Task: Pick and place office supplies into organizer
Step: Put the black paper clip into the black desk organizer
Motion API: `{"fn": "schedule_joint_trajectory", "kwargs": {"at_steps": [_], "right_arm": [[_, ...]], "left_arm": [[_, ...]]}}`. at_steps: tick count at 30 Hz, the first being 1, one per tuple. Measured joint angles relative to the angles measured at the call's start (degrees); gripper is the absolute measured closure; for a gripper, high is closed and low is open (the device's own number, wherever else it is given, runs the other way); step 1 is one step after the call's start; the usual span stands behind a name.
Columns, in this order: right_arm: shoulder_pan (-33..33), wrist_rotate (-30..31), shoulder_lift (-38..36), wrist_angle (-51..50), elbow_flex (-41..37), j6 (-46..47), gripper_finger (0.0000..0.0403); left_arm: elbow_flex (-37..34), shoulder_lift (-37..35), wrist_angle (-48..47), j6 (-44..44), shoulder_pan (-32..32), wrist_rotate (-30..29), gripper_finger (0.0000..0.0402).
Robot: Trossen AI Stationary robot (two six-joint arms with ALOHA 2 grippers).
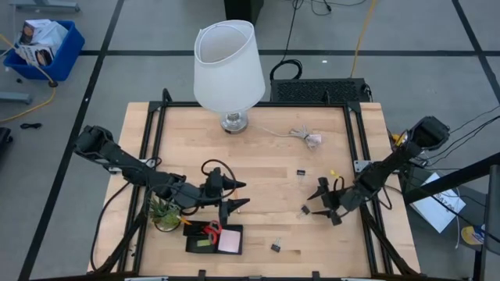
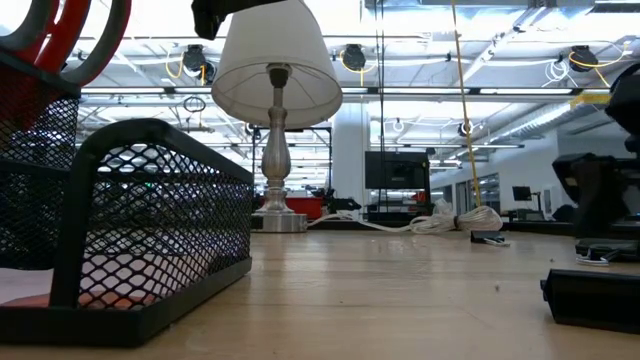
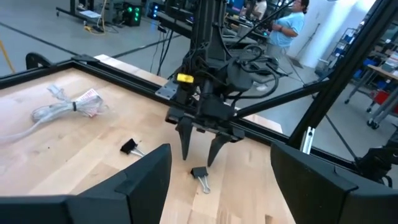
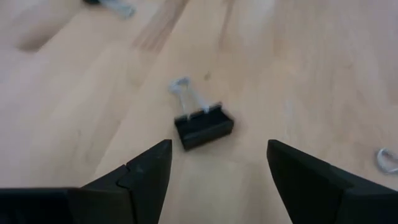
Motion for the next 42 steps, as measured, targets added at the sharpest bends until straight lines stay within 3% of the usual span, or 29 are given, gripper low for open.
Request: {"fn": "schedule_joint_trajectory", "kwargs": {"at_steps": [9,18,30,42], "right_arm": [[-5.63,-7.73,2.26,1.21,0.09,-5.99,0.0151],[-9.43,-13.71,6.95,8.83,0.09,-10.54,0.0151],[-9.39,-15.04,18.41,11.71,4.99,-10.12,0.0152],[-9.37,-14.81,18.86,12.80,-0.78,-4.27,0.0152]], "left_arm": [[0.00,0.00,0.05,-0.24,0.00,-0.01,0.0128],[0.00,0.00,0.05,-0.49,0.00,0.04,0.0128],[0.00,0.00,-0.49,-1.06,0.00,0.20,0.0128],[0.00,0.00,-1.68,-2.15,0.00,0.20,0.0128]]}}
